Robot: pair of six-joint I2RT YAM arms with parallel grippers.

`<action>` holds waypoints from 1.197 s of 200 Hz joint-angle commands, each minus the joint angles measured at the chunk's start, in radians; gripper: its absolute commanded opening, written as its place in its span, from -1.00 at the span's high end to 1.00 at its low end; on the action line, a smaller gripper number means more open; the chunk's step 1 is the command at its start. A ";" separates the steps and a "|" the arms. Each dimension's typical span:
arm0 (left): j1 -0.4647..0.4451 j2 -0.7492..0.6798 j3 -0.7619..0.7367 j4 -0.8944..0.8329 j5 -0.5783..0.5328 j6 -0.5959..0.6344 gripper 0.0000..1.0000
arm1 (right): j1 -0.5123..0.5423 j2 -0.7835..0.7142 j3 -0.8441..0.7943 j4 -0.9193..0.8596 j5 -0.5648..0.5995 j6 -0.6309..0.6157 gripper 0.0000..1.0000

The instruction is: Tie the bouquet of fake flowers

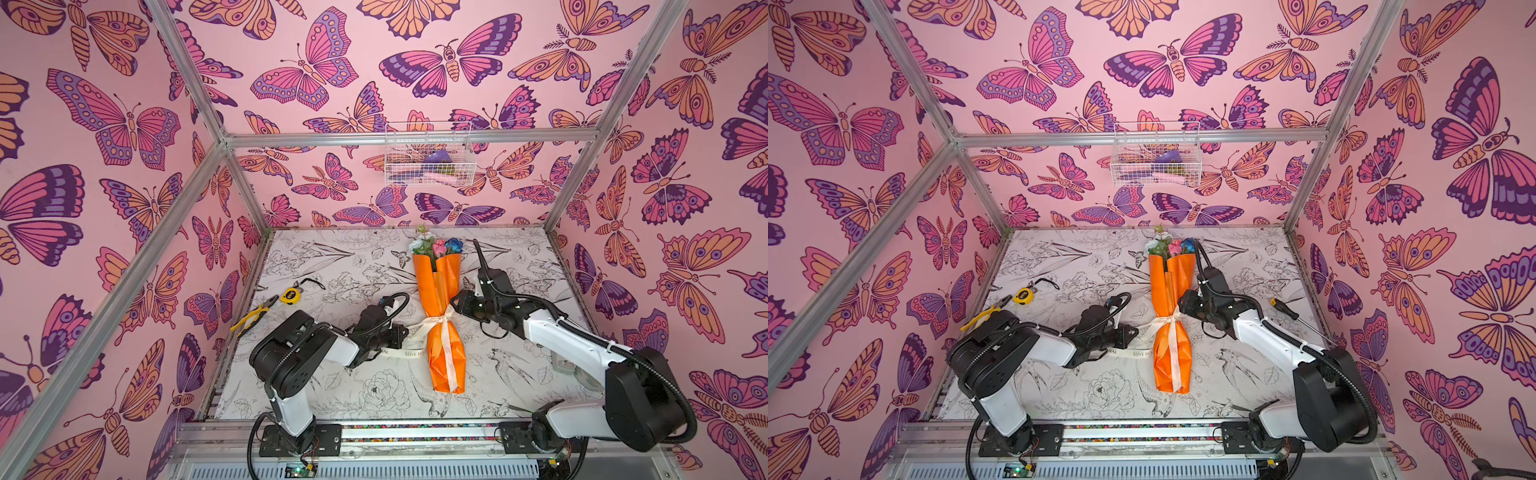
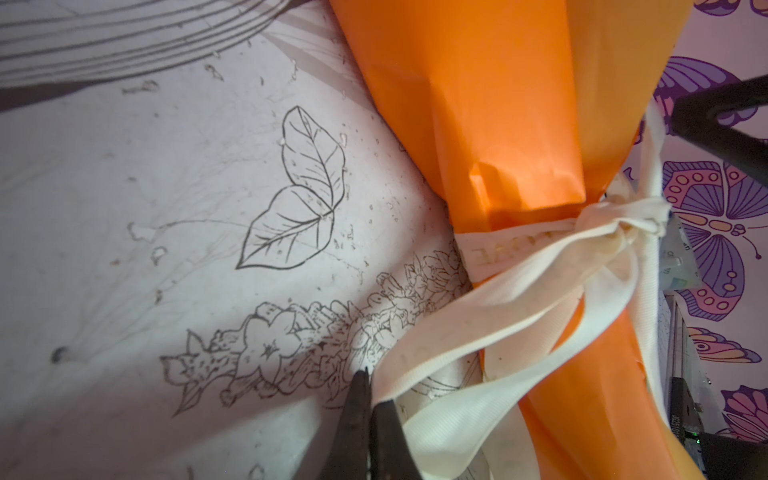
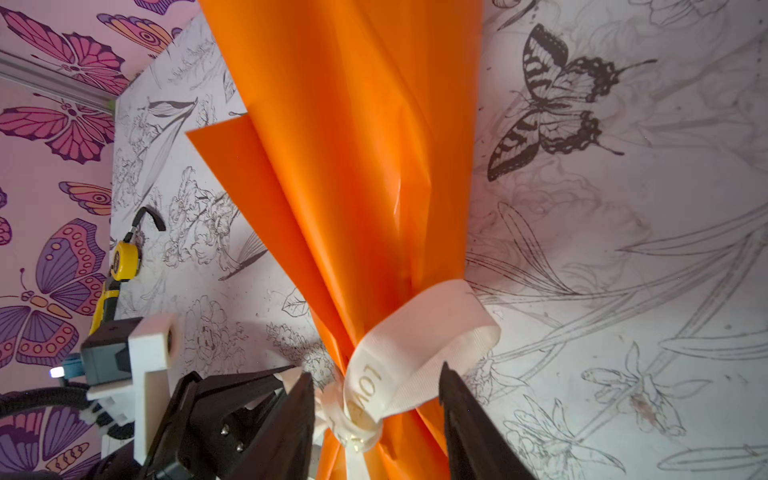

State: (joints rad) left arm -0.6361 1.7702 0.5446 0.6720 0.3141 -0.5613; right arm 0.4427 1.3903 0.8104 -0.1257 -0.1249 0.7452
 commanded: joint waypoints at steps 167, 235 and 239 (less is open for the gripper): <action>-0.008 -0.002 0.014 -0.018 0.000 0.015 1.00 | 0.025 -0.040 -0.113 0.127 0.042 0.160 0.00; -0.008 -0.002 0.011 -0.018 -0.001 0.016 1.00 | 0.042 0.070 -0.087 0.220 0.003 0.180 0.08; -0.008 -0.002 0.011 -0.018 -0.001 0.015 1.00 | 0.043 0.074 -0.083 0.222 0.002 0.180 0.09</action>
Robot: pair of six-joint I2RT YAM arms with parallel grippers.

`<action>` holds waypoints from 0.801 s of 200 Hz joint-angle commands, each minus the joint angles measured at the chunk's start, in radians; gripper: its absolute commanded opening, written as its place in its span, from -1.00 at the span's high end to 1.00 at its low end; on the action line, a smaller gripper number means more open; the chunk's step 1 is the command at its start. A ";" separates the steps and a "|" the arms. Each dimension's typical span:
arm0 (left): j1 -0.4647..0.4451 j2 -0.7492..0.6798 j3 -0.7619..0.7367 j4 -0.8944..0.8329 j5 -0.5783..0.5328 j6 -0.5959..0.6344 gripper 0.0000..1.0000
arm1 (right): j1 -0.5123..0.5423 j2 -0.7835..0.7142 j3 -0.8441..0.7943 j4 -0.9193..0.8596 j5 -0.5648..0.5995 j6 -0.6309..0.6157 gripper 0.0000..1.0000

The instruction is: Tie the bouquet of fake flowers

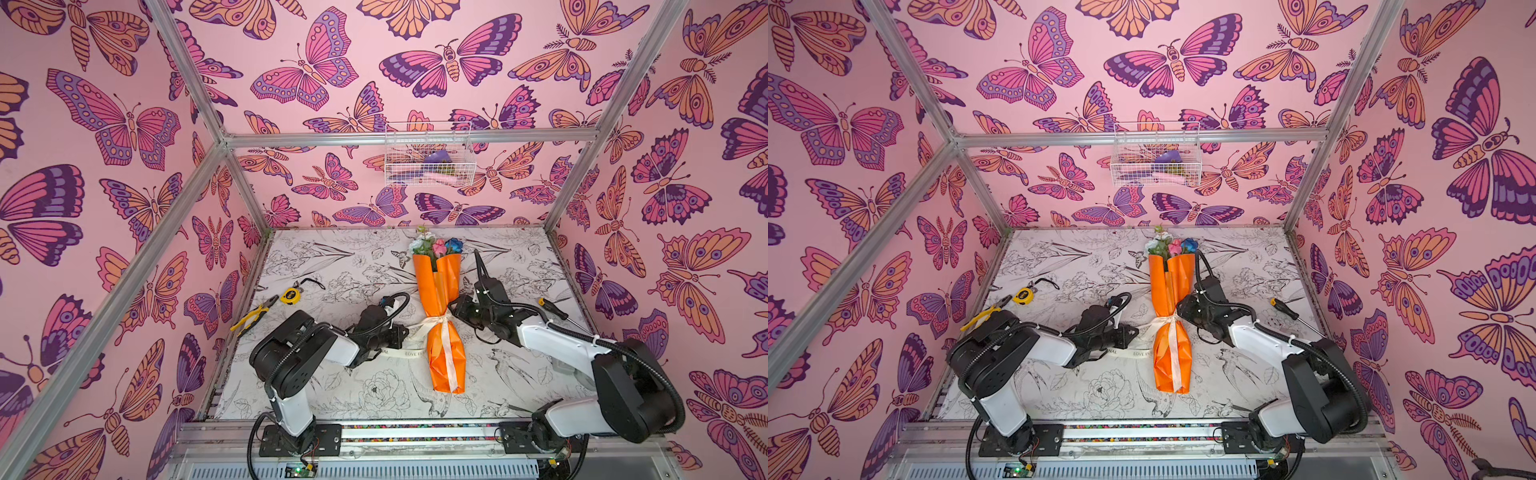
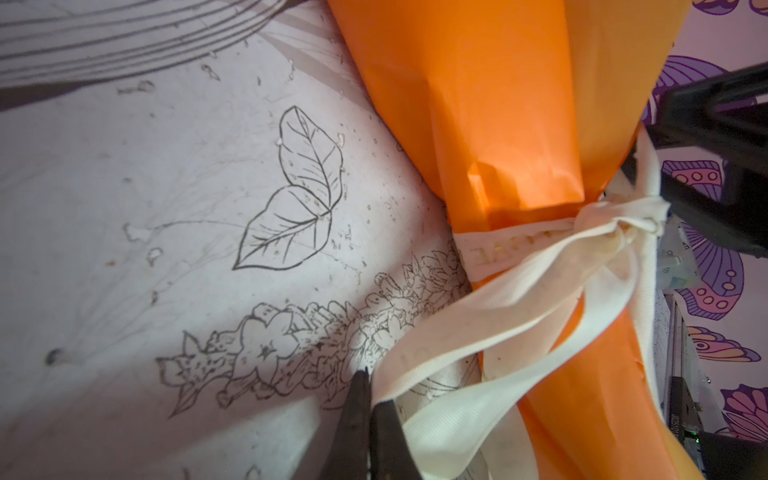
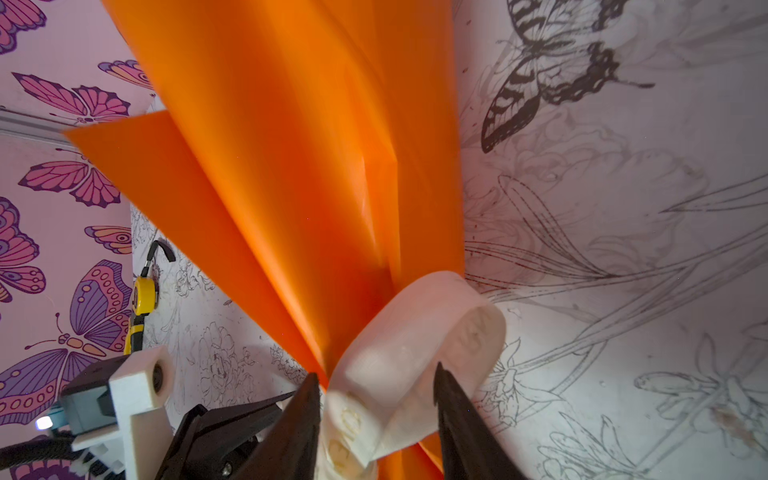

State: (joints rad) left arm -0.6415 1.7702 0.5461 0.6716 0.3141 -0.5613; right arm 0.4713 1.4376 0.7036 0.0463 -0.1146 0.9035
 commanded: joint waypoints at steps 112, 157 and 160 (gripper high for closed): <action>-0.004 -0.045 0.021 -0.079 -0.009 0.057 1.00 | 0.026 -0.027 0.033 -0.010 0.022 -0.036 0.60; -0.004 -0.048 0.025 -0.091 -0.007 0.063 1.00 | 0.026 -0.028 0.039 0.000 0.039 -0.058 0.47; -0.004 -0.045 0.025 -0.091 -0.006 0.063 1.00 | 0.026 -0.027 0.042 0.001 0.039 -0.061 0.49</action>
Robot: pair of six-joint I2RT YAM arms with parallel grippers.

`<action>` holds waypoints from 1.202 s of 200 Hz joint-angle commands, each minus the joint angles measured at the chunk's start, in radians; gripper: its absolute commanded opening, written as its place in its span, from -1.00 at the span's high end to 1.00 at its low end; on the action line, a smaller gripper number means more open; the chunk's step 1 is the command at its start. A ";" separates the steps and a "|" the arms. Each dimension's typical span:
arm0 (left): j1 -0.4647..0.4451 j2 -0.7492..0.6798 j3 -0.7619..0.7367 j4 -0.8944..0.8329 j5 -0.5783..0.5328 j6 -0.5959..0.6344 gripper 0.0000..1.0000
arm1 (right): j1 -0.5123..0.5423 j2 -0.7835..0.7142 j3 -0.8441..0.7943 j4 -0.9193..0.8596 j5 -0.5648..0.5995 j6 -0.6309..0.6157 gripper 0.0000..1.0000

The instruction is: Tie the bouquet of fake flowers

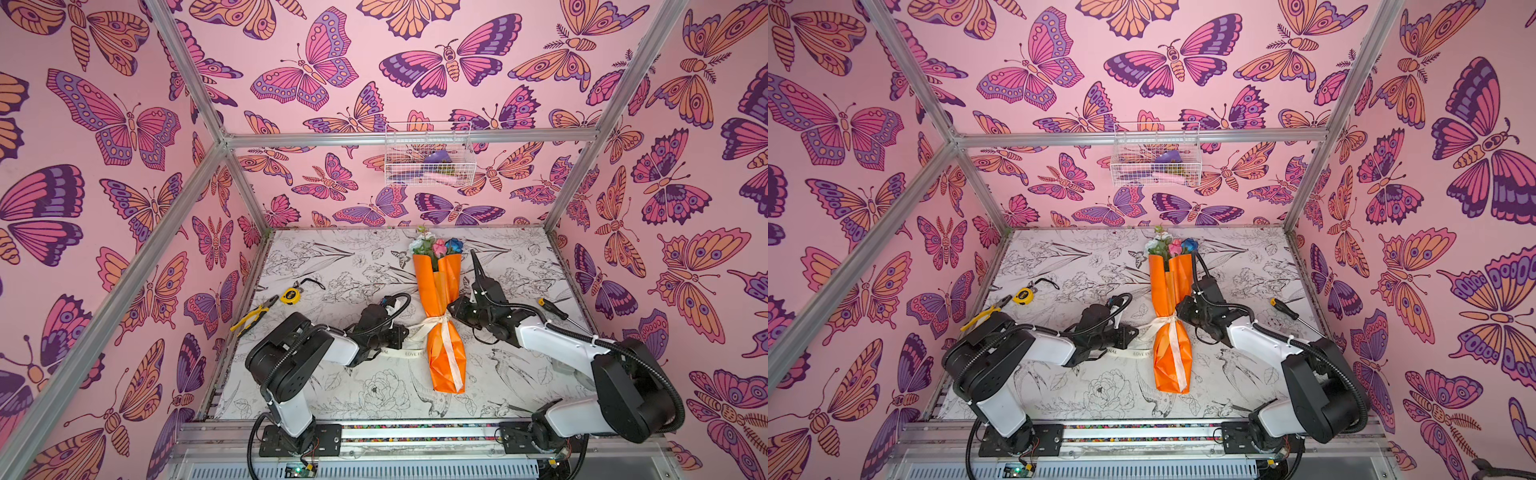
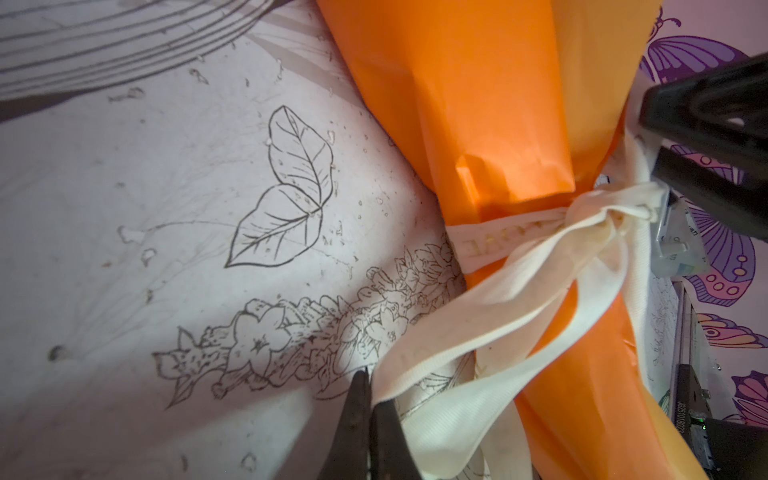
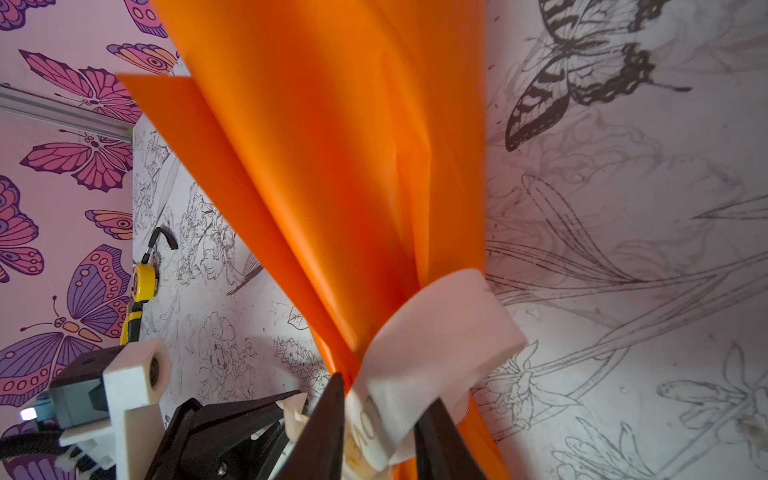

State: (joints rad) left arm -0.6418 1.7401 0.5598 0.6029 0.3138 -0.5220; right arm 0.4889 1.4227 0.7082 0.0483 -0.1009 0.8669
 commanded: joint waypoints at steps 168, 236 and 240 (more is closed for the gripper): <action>-0.009 -0.083 0.035 -0.240 -0.116 0.067 1.00 | 0.014 -0.190 -0.094 -0.174 0.192 -0.060 1.00; -0.039 -0.085 0.073 -0.281 -0.117 0.153 1.00 | 0.015 -0.127 -0.088 -0.080 0.131 -0.079 1.00; -0.043 -0.081 0.078 -0.281 -0.116 0.156 1.00 | 0.018 -0.127 -0.083 -0.077 0.125 -0.079 1.00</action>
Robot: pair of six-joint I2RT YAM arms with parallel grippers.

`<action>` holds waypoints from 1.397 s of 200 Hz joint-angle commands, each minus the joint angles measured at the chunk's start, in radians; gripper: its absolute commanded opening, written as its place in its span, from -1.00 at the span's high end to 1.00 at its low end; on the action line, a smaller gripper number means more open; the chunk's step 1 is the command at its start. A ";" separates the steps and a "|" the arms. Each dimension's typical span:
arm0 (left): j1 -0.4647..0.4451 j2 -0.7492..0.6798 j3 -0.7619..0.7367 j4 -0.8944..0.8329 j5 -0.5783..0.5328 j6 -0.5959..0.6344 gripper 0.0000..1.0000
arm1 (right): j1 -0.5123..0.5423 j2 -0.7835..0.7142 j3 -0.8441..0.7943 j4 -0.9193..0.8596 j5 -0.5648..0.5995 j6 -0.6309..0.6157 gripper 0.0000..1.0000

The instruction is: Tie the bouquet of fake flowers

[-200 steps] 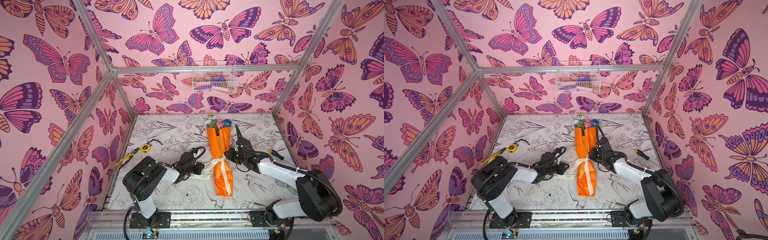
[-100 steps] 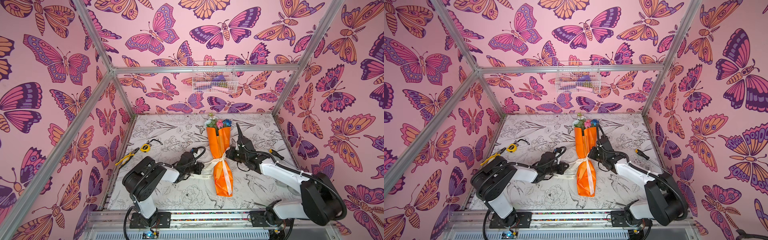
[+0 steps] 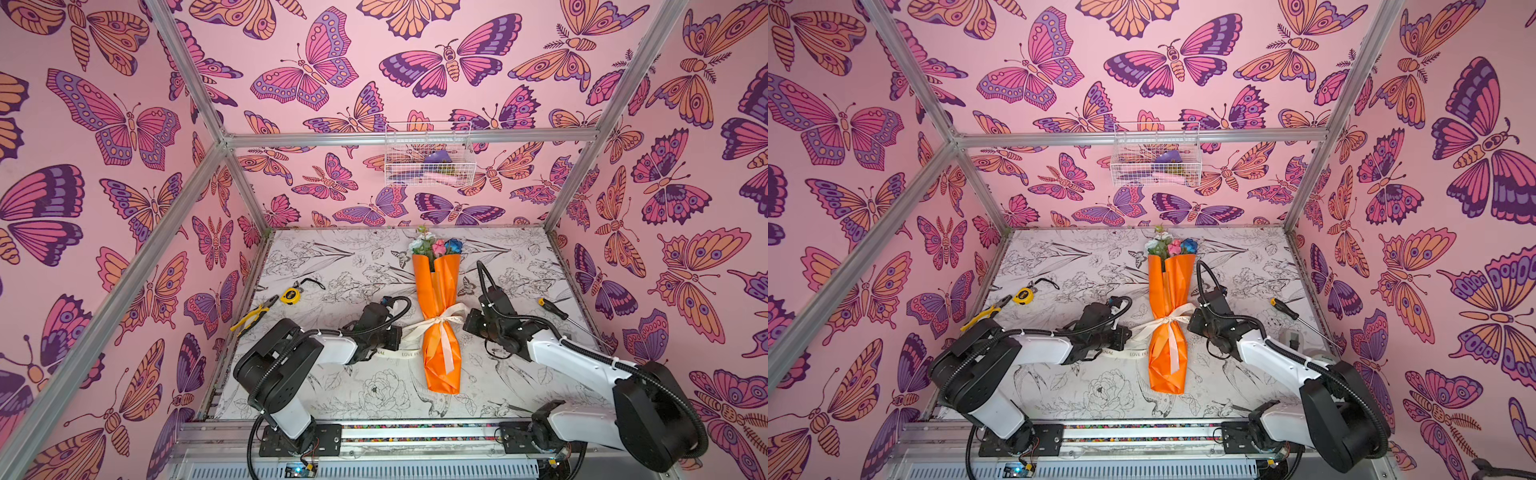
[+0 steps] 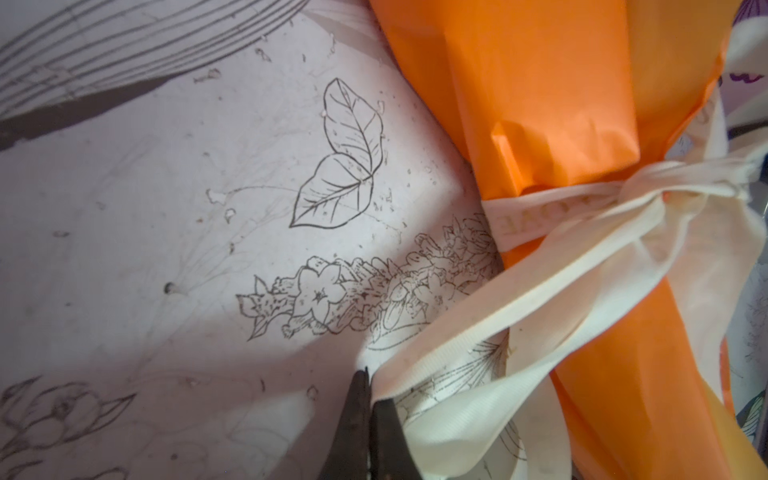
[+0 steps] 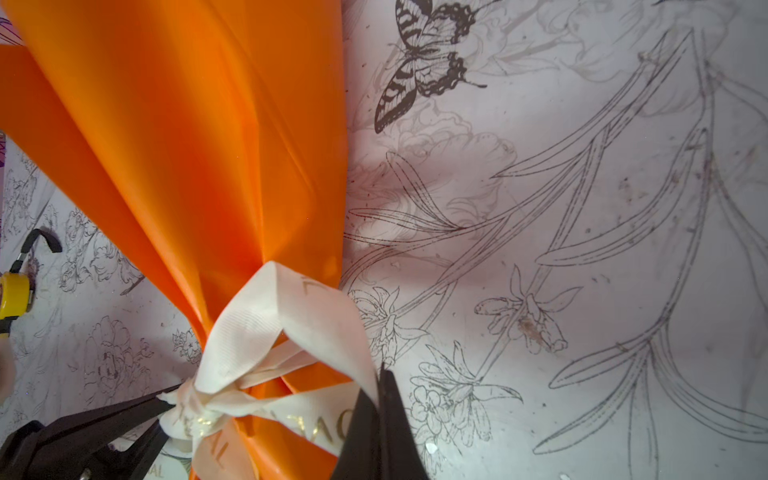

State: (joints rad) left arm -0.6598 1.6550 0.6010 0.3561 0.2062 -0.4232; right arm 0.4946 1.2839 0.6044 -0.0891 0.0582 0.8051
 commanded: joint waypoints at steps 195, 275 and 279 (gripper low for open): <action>-0.064 0.000 0.058 -0.033 -0.021 0.095 1.00 | 0.018 0.192 0.350 -0.115 -0.041 0.050 -0.11; -0.069 0.010 0.052 -0.016 -0.011 0.090 1.00 | 0.015 0.281 0.374 -0.085 -0.035 0.127 0.13; -0.068 0.009 0.052 -0.017 -0.012 0.090 1.00 | 0.015 0.281 0.376 -0.083 -0.038 0.130 0.24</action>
State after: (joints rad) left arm -0.7216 1.6554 0.6487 0.3363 0.1898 -0.3439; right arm 0.5076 1.5478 0.9409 -0.1993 0.0292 0.8986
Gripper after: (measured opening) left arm 0.046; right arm 0.491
